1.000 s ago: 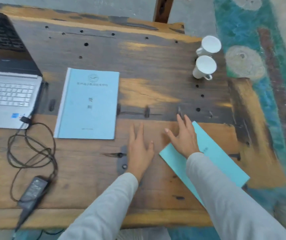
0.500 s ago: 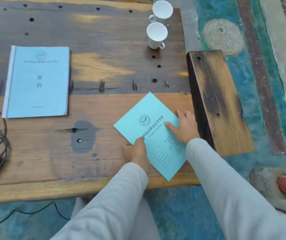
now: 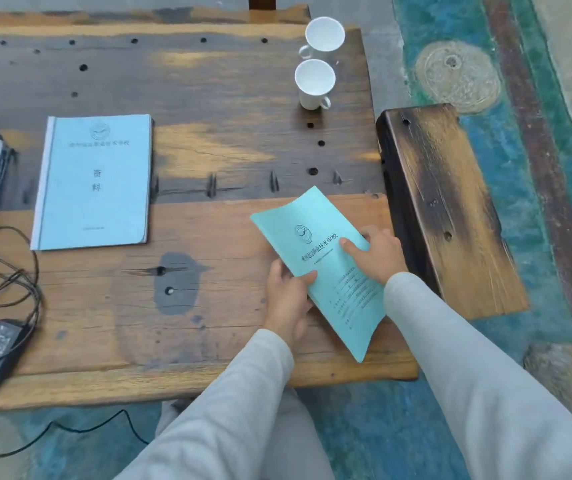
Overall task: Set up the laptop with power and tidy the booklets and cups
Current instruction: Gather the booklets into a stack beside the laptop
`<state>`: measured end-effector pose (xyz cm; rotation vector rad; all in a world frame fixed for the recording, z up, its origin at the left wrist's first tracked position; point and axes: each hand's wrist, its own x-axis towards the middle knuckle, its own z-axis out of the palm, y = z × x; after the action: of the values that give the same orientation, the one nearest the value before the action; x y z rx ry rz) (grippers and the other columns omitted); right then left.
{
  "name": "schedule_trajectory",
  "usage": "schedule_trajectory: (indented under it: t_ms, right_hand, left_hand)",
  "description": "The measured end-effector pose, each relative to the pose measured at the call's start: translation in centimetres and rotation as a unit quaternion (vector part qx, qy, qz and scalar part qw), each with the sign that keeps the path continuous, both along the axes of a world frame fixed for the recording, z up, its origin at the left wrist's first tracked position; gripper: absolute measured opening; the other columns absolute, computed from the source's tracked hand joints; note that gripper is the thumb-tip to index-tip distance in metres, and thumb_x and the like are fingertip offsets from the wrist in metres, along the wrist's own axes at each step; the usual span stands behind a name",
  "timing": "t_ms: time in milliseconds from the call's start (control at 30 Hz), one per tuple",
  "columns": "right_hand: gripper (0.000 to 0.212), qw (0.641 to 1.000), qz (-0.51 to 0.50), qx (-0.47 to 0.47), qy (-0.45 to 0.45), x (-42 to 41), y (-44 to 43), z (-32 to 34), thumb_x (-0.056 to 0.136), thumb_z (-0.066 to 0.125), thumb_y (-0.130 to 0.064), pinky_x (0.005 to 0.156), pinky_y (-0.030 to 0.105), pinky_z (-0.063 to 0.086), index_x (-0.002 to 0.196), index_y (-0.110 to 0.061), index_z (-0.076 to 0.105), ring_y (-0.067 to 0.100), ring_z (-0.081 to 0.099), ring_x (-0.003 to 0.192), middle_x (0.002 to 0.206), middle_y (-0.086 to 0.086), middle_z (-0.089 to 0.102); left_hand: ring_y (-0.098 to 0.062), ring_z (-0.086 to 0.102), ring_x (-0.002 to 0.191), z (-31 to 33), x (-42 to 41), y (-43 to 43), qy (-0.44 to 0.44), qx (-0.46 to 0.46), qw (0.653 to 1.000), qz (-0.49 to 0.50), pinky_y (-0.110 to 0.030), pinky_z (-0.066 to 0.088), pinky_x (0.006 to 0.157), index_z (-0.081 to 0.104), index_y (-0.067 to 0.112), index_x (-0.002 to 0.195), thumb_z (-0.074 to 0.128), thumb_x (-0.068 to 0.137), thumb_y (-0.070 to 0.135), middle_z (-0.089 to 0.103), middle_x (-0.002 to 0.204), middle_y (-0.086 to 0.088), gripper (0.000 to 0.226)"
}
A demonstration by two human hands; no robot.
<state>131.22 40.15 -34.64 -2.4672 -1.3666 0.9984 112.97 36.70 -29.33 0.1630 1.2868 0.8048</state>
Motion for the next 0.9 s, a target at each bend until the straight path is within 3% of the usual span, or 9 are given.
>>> schedule_trajectory:
  t_ms: [100, 167, 233, 300, 367, 467, 567, 700, 900]
  right_hand:
    - [0.047, 0.988, -0.101, 0.006, 0.117, -0.5, 0.6, 1.1, 0.08, 0.062, -0.072, 0.074, 0.03, 0.051, 0.103, -0.031, 0.066, 0.012, 0.067, 0.091, 0.105, -0.006, 0.07]
    - [0.062, 0.947, -0.175, -0.038, 0.267, -1.5, 1.5, 1.6, 0.073, 0.063, -0.081, 0.078, 0.038, 0.06, 0.103, -0.027, 0.074, 0.02, 0.076, 0.086, 0.099, -0.002, 0.078]
    - [0.068, 0.876, -0.199, -0.06, 0.435, -3.1, 2.9, 1.7, 0.076, 0.06, -0.081, 0.088, 0.047, 0.059, 0.114, -0.026, 0.076, 0.031, 0.075, 0.098, 0.108, 0.007, 0.078]
    - [0.066, 0.782, -0.22, -0.033, 0.583, -4.8, 4.5, 1.8, 0.091, 0.054, -0.069, 0.095, 0.048, 0.056, 0.132, -0.019, 0.067, 0.032, 0.069, 0.114, 0.126, 0.012, 0.071]
    - [0.055, 0.737, -0.233, -0.018, 0.634, -6.8, 5.8, 2.1, 0.1, 0.05, -0.052, 0.094, 0.046, 0.056, 0.139, -0.015, 0.061, 0.031, 0.067, 0.117, 0.131, 0.012, 0.068]
    - [0.041, 0.755, -0.22, 0.026, 0.617, -10.6, 7.6, 2.3, 0.101, 0.055, -0.024, 0.094, 0.048, 0.056, 0.137, -0.004, 0.06, 0.034, 0.068, 0.114, 0.129, 0.017, 0.068]
    - [0.028, 0.801, -0.208, 0.097, 0.553, -15.4, 9.9, 2.5, 0.096, 0.064, -0.01, 0.081, 0.043, 0.061, 0.123, -0.004, 0.065, 0.031, 0.074, 0.098, 0.115, 0.015, 0.075]
    - [0.026, 0.837, -0.181, 0.11, 0.504, -22.6, 12.5, 2.4, 0.089, 0.073, -0.018, 0.086, 0.047, 0.059, 0.113, -0.012, 0.068, 0.03, 0.075, 0.098, 0.11, 0.009, 0.077]
    - [0.047, 0.907, -0.116, 0.122, 0.386, -33.0, 16.2, 1.6, 0.078, 0.072, -0.032, 0.096, 0.048, 0.056, 0.121, -0.022, 0.056, 0.021, 0.071, 0.105, 0.12, 0.001, 0.07]
  left_hand:
    - [-0.027, 0.071, 0.105, 1.7, -1.2, 1.9, -0.05, 0.069, 0.995, -0.041, -0.041, 0.058, 0.083, 0.06, 0.012, 0.125, 0.055, 0.095, -0.006, 0.075, 0.116, -0.006, 0.035]
    - [-0.031, 0.069, 0.109, 3.1, -2.6, 3.8, -0.075, 0.103, 0.99, -0.064, -0.046, 0.057, 0.09, 0.059, 0.008, 0.129, 0.056, 0.096, -0.001, 0.071, 0.123, -0.012, 0.035]
    - [-0.03, 0.07, 0.105, 4.2, -4.3, 6.2, -0.083, 0.126, 0.985, -0.081, -0.047, 0.055, 0.092, 0.059, 0.007, 0.129, 0.058, 0.097, 0.005, 0.07, 0.124, -0.015, 0.032]
    - [-0.03, 0.069, 0.1, 5.1, -6.5, 8.5, -0.073, 0.141, 0.984, -0.08, -0.047, 0.055, 0.093, 0.059, 0.006, 0.126, 0.057, 0.099, 0.01, 0.069, 0.123, -0.018, 0.027]
    - [-0.039, 0.063, 0.109, 5.6, -9.6, 10.7, -0.047, 0.131, 0.988, -0.066, -0.056, 0.048, 0.102, 0.054, 0.0, 0.128, 0.055, 0.101, 0.018, 0.062, 0.129, -0.027, 0.032]
    - [-0.044, 0.057, 0.123, 5.7, -15.3, 13.2, -0.013, 0.123, 0.991, -0.053, -0.062, 0.045, 0.103, 0.053, -0.003, 0.133, 0.053, 0.102, 0.031, 0.06, 0.135, -0.027, 0.046]
    - [-0.033, 0.069, 0.109, 5.1, -21.4, 14.5, 0.01, 0.159, 0.985, -0.074, -0.049, 0.059, 0.086, 0.058, 0.007, 0.134, 0.054, 0.102, 0.02, 0.07, 0.123, -0.016, 0.035]
    - [-0.022, 0.075, 0.088, 3.5, -28.7, 15.9, 0.111, 0.168, 0.974, -0.102, -0.031, 0.059, 0.064, 0.065, 0.027, 0.129, 0.059, 0.099, 0.01, 0.077, 0.105, -0.009, 0.036]
    - [-0.007, 0.073, 0.065, -0.1, -37.2, 19.2, 0.267, 0.162, 0.949, -0.051, -0.019, 0.054, 0.052, 0.067, 0.026, 0.104, 0.055, 0.099, 0.007, 0.077, 0.075, 0.01, 0.023]
